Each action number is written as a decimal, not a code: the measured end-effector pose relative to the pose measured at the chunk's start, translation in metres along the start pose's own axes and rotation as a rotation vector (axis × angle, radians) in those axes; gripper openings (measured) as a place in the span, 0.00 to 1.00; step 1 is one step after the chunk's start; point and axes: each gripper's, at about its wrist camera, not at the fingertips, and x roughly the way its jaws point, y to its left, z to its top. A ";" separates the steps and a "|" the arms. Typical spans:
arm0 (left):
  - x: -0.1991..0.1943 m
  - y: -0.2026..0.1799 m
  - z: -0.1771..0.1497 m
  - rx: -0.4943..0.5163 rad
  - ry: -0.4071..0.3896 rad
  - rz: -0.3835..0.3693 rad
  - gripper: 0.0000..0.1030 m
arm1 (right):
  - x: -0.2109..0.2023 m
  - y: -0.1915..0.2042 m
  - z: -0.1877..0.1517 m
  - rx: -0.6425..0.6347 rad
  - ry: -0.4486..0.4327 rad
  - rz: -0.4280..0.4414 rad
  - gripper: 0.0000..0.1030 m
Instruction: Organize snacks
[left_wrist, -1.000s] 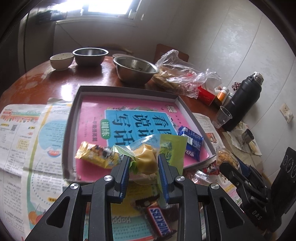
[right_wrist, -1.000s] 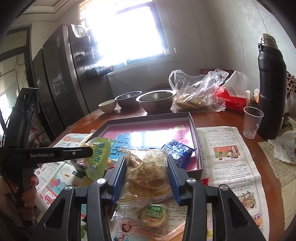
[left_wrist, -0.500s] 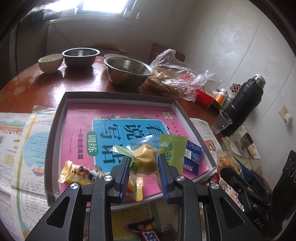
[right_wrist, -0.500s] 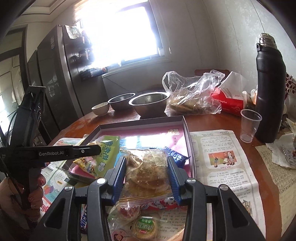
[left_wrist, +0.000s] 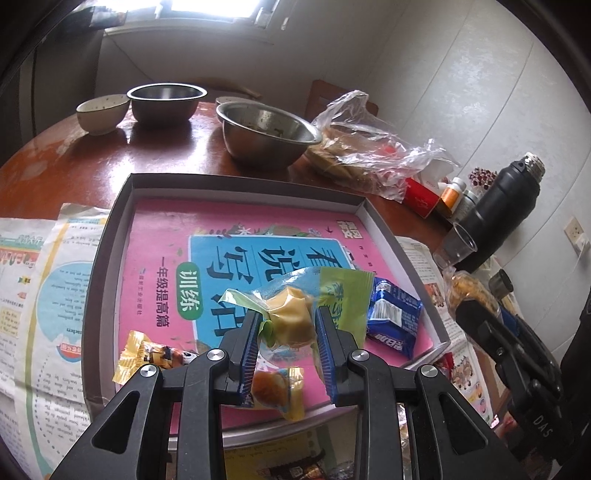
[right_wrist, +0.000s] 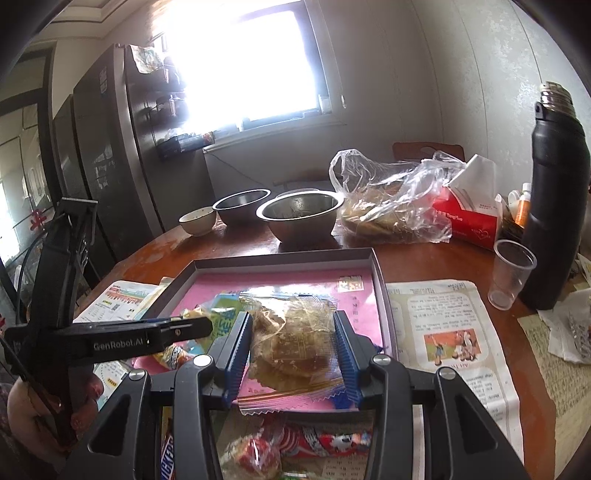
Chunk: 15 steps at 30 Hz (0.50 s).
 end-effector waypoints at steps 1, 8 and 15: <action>0.001 0.001 0.000 0.000 0.003 0.003 0.30 | 0.002 0.001 0.001 -0.001 0.001 0.003 0.43; 0.009 0.007 0.003 -0.011 0.018 0.016 0.30 | 0.022 0.004 0.007 -0.003 0.035 0.003 0.43; 0.018 0.010 0.004 -0.014 0.036 0.024 0.30 | 0.038 0.004 0.005 -0.008 0.082 -0.004 0.43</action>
